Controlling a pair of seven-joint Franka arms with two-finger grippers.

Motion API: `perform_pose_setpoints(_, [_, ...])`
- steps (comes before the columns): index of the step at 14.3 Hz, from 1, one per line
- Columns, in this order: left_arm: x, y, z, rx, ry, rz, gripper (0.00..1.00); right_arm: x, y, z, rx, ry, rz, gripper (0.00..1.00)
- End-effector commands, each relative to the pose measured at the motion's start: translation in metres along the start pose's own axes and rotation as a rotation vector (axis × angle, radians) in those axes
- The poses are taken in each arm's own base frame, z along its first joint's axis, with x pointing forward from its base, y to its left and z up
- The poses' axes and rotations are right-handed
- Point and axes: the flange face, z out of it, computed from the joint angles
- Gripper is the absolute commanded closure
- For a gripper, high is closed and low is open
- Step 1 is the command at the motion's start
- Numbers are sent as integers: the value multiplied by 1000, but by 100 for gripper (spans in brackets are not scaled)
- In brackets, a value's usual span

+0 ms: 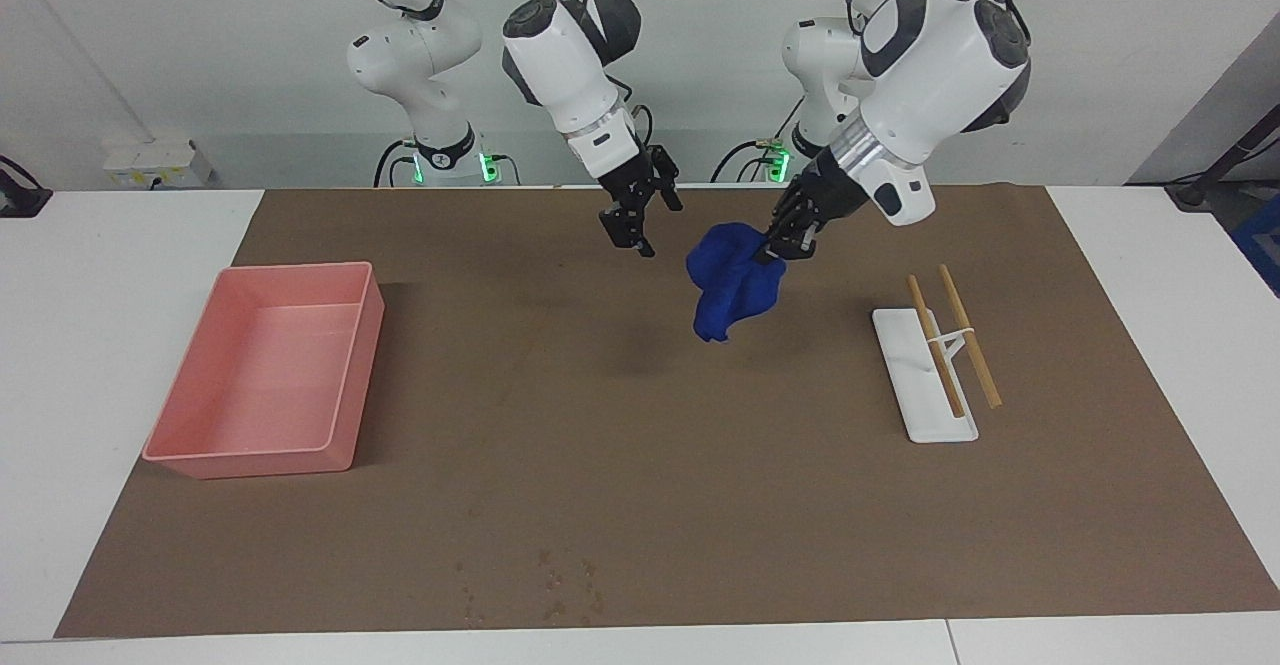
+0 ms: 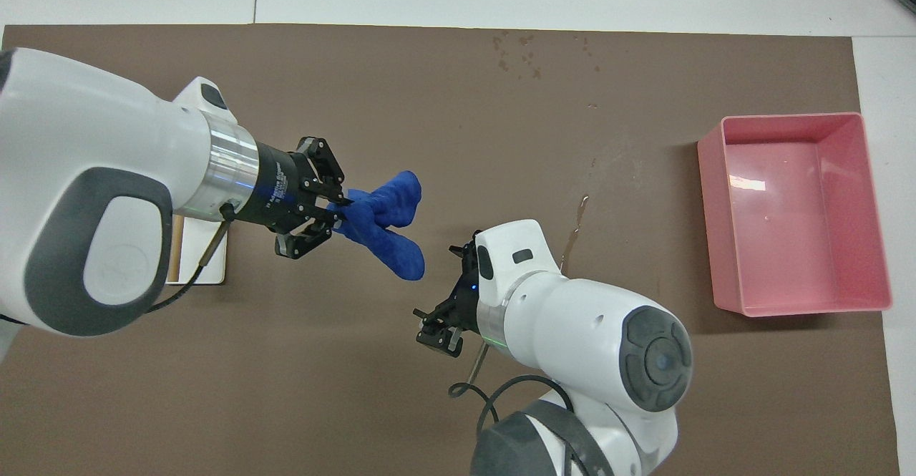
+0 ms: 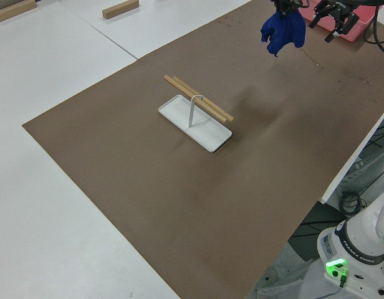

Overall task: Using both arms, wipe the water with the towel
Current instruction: 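Lift the towel with the left gripper while the right gripper reaches toward it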

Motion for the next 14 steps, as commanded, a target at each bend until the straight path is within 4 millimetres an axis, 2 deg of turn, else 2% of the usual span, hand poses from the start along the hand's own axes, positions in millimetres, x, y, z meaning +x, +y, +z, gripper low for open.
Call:
perform_pose_setpoints(1, [-17,-28,9,18,-46,-88,100,16,5,-4,-20,32,7,0])
perform_pose_setpoints(3, [-31,-37,15,72,-60,-84,100,20,5,-4,-40,53,-5,0])
perform_pose_setpoints(6, [-42,-46,13,144,-105,-80,100,21,7,15,-68,62,-17,0])
perform_pose_setpoints(8, [-48,-44,9,141,-137,-79,100,20,6,28,-74,60,-20,0])
perform_pose_setpoints(10, [-57,-47,14,144,-136,-60,100,20,4,30,-71,59,-23,0])
perform_pose_setpoints(11, [-56,-47,14,144,-137,-61,100,20,4,30,-71,59,-26,10])
perform_pose_setpoints(14, [-55,-45,13,129,-134,-56,100,20,4,29,-74,60,-32,93])
